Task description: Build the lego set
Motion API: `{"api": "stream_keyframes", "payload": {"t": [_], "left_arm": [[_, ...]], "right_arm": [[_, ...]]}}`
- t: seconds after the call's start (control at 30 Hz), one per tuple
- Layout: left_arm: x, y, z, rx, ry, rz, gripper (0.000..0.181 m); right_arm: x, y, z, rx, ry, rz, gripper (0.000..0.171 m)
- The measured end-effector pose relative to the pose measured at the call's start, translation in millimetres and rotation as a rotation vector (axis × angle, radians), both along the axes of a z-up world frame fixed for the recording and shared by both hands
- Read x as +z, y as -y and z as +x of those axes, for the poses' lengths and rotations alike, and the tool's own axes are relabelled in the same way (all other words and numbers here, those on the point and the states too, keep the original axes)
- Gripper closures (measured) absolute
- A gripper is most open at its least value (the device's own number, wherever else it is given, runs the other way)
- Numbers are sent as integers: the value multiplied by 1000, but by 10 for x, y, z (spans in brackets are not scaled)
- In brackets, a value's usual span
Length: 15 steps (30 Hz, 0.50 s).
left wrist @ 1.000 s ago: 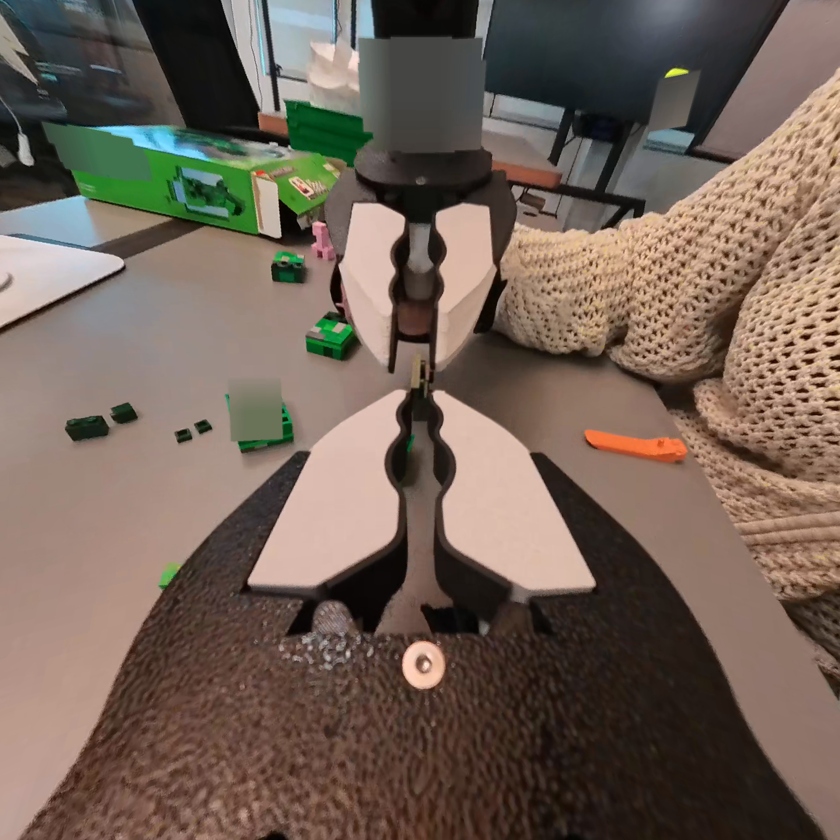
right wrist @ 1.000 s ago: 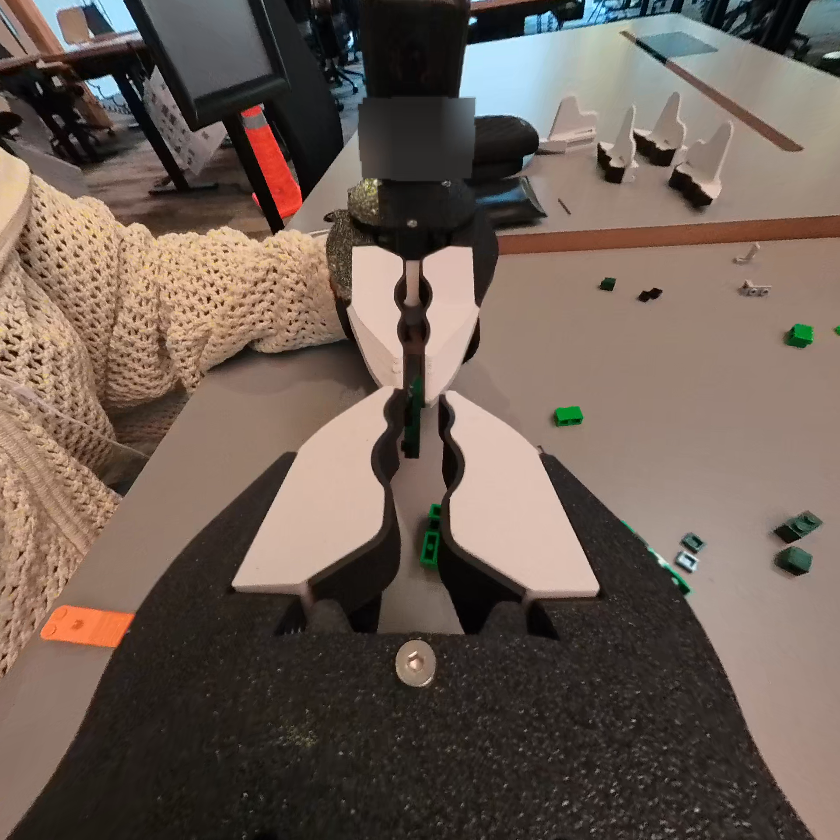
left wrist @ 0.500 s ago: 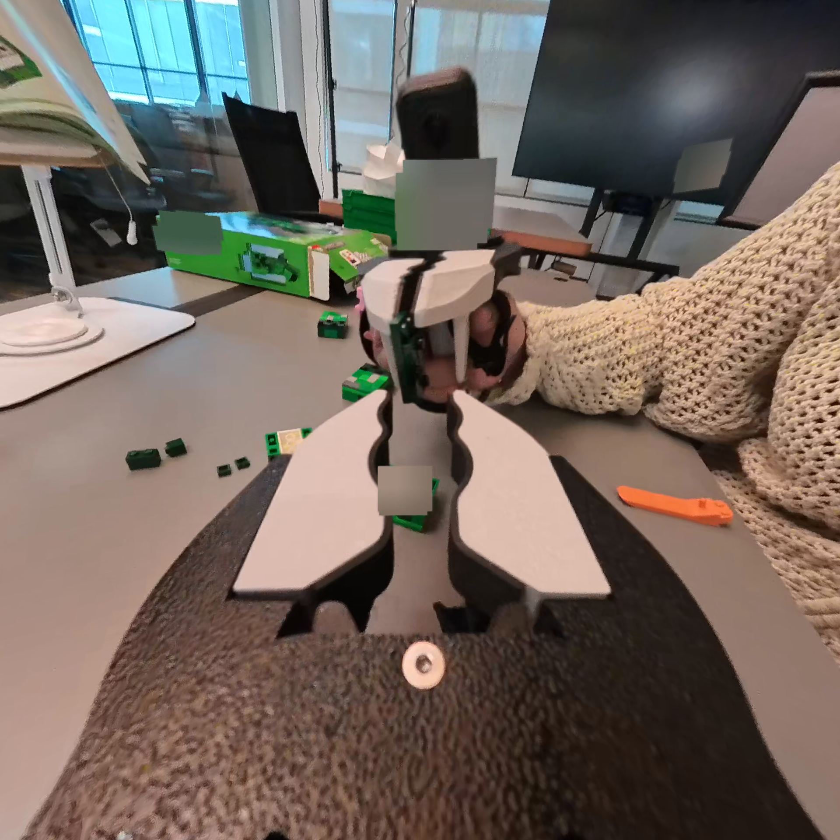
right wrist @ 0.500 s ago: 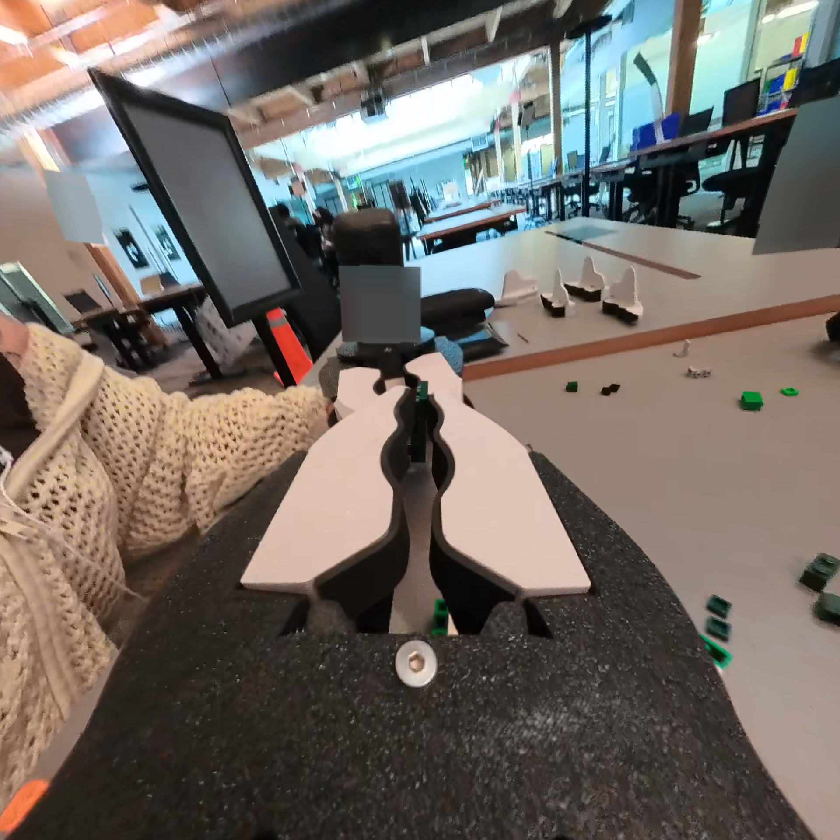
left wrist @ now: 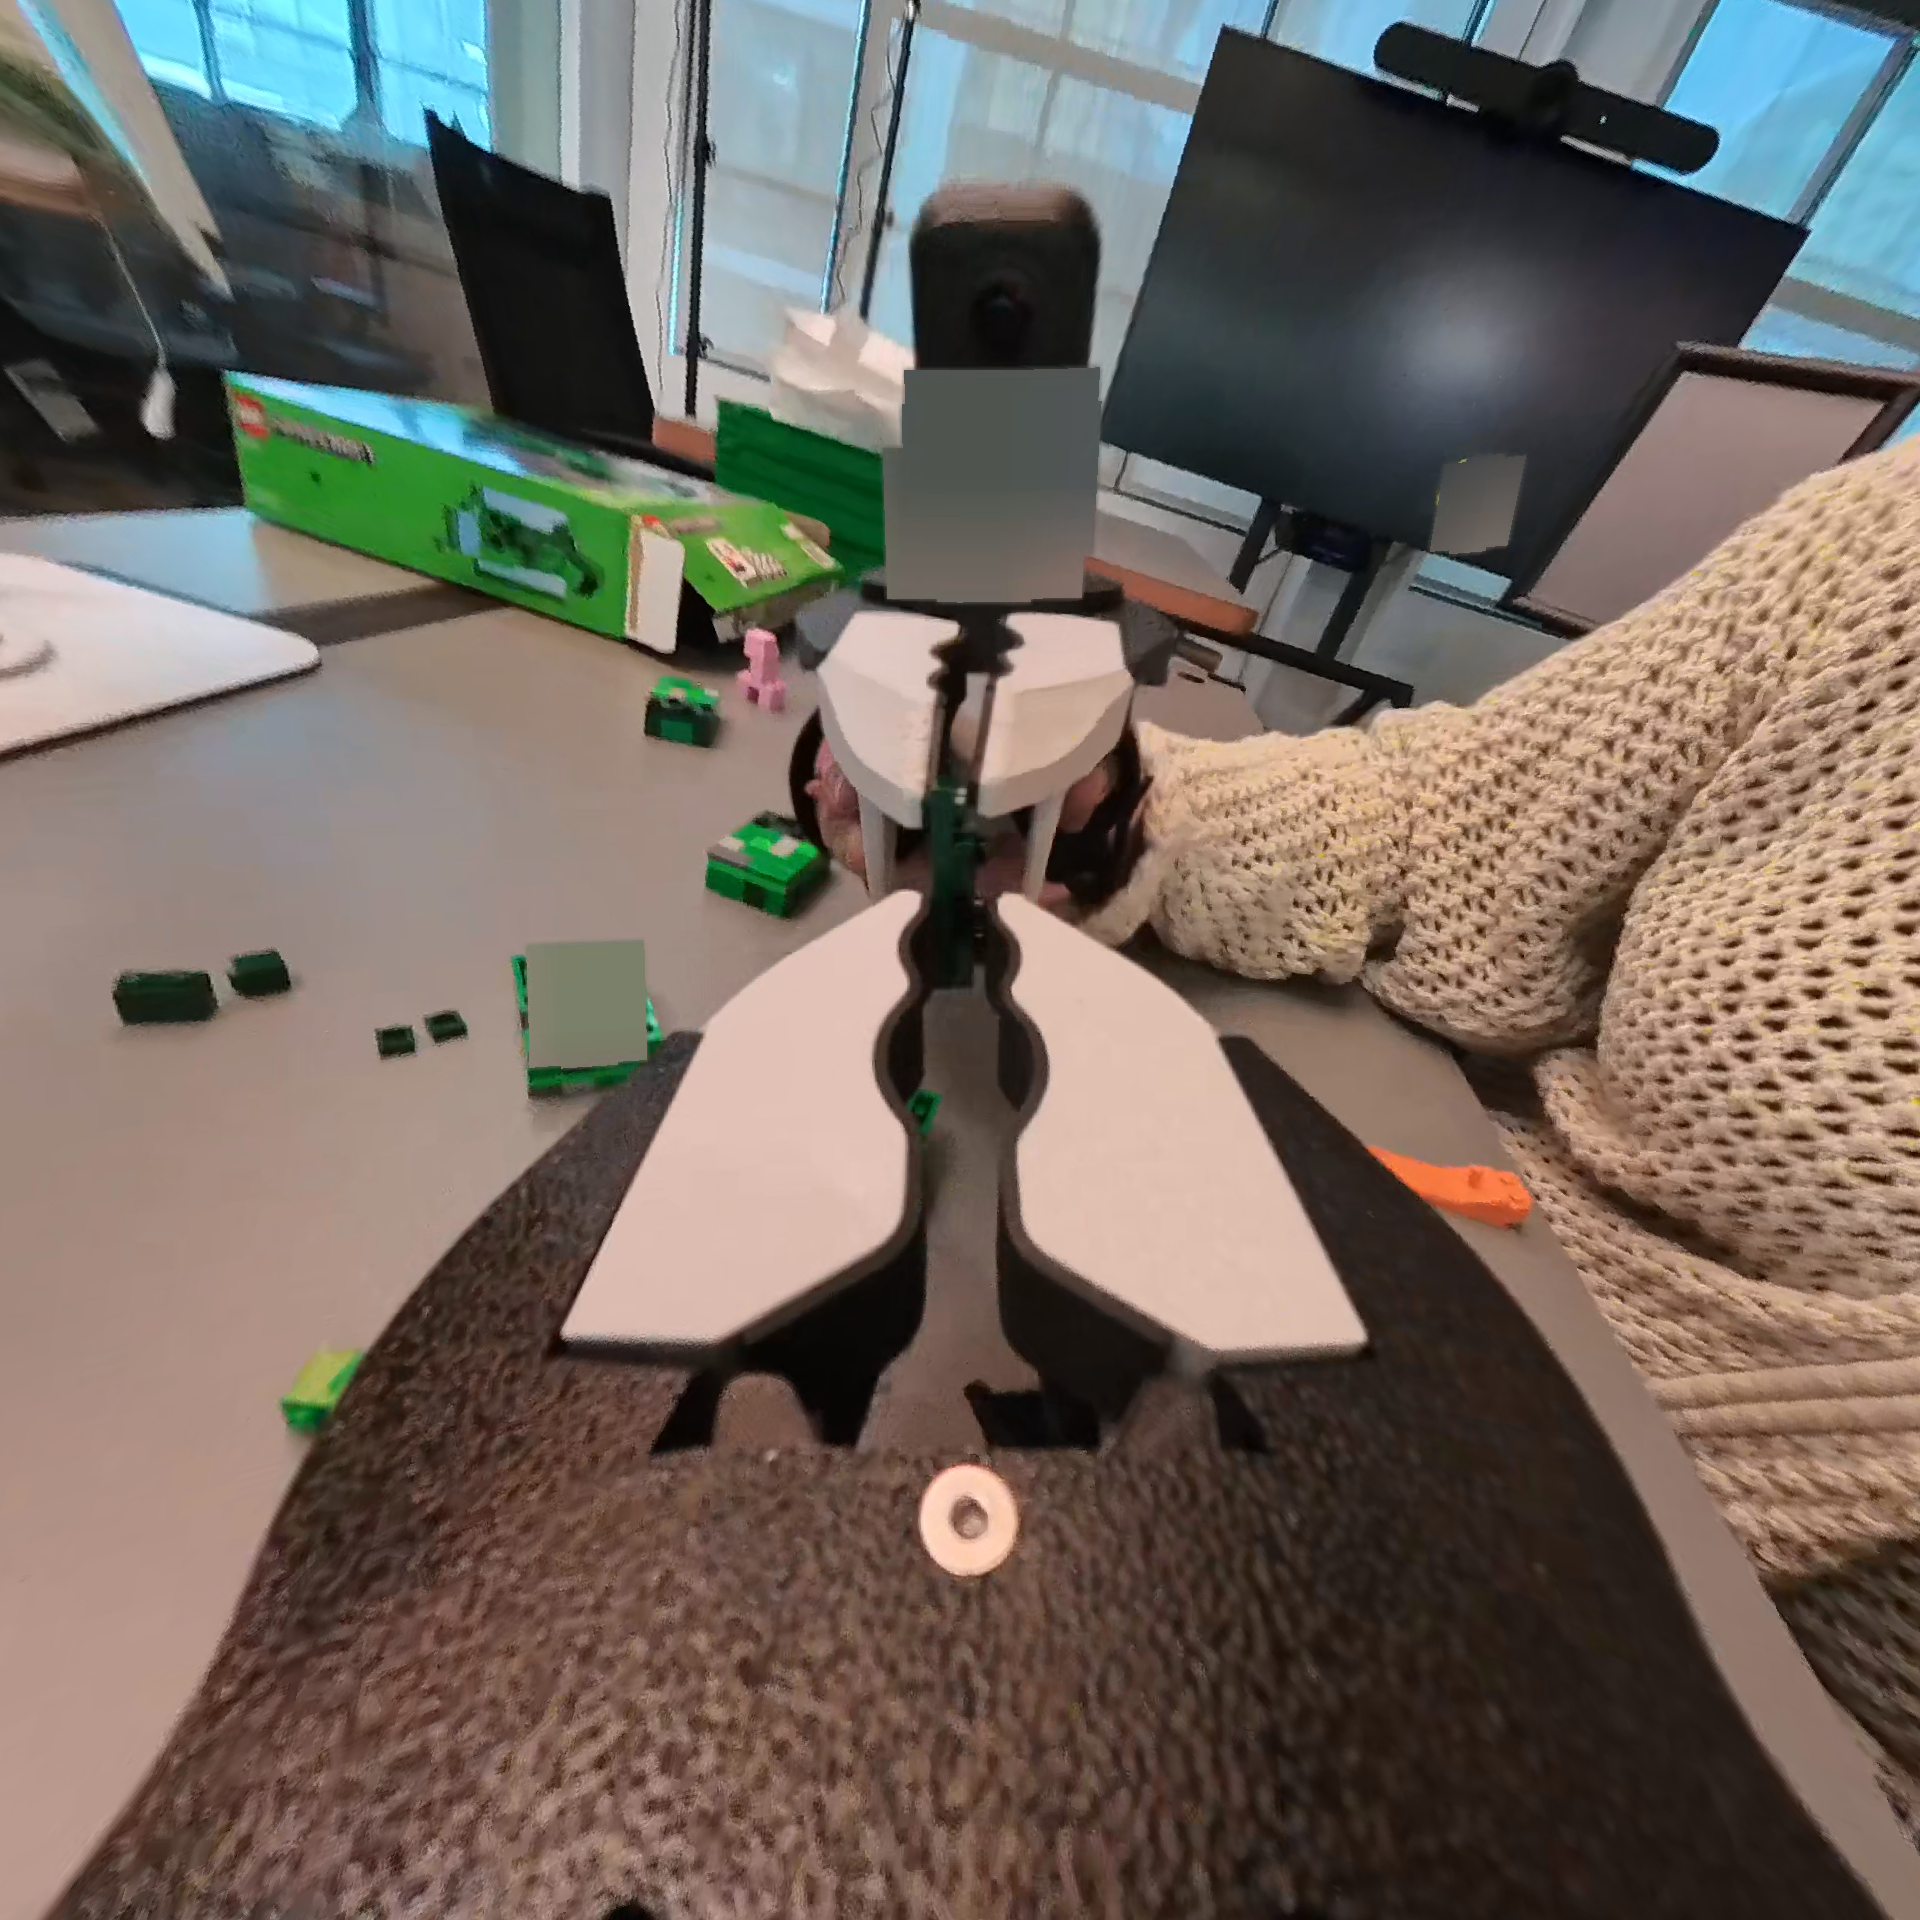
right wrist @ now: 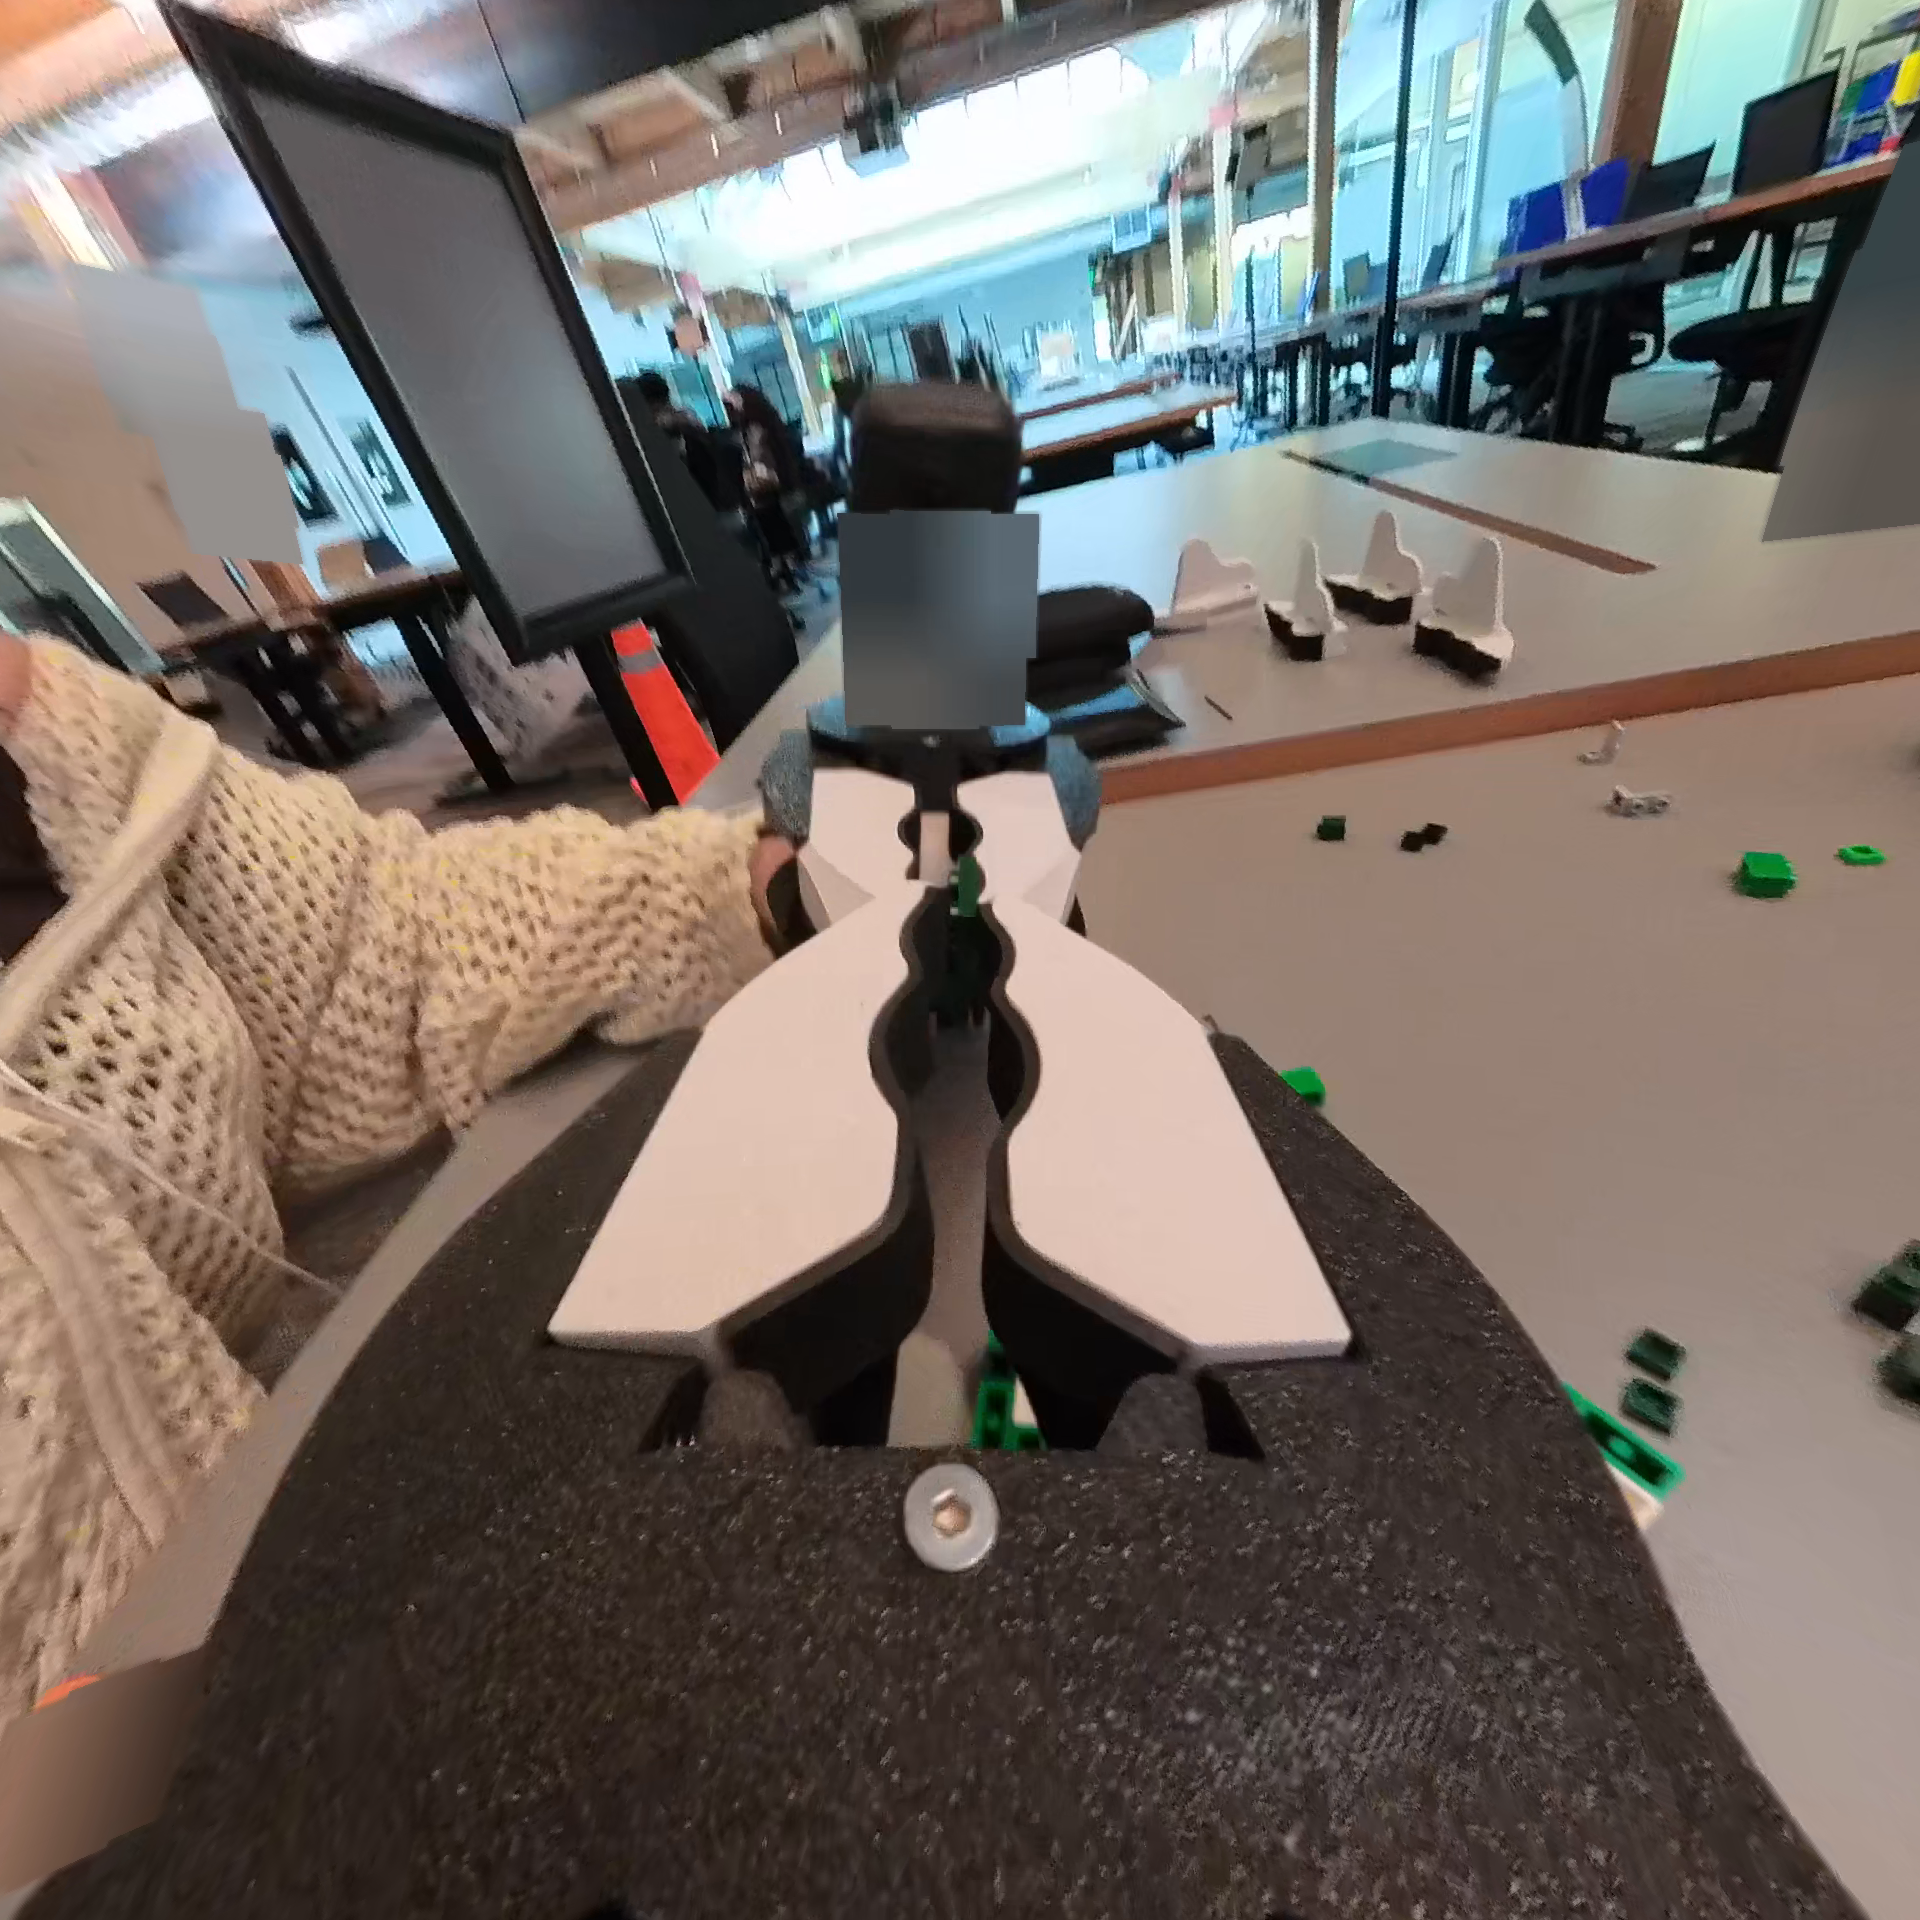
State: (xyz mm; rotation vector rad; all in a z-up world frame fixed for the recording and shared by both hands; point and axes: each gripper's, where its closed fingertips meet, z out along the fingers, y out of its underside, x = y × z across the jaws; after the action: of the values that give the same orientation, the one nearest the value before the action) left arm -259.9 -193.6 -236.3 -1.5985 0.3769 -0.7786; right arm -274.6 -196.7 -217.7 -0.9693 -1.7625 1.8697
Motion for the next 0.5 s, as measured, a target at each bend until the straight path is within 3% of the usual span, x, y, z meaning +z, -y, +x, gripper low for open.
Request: {"api": "stream_keyframes", "payload": {"t": [0.03,0.23,0.5], "left_arm": [[-37,6,1,-14,-4,-30,174],[-255,58,69,-108,-3,-219,174],[-349,63,99,-113,-56,-256,174]], "right_arm": [[-48,-8,11,6,15,38,166],[-284,-17,81,57,139,180,165],[-339,-1,128,114,214,154,162]]}}
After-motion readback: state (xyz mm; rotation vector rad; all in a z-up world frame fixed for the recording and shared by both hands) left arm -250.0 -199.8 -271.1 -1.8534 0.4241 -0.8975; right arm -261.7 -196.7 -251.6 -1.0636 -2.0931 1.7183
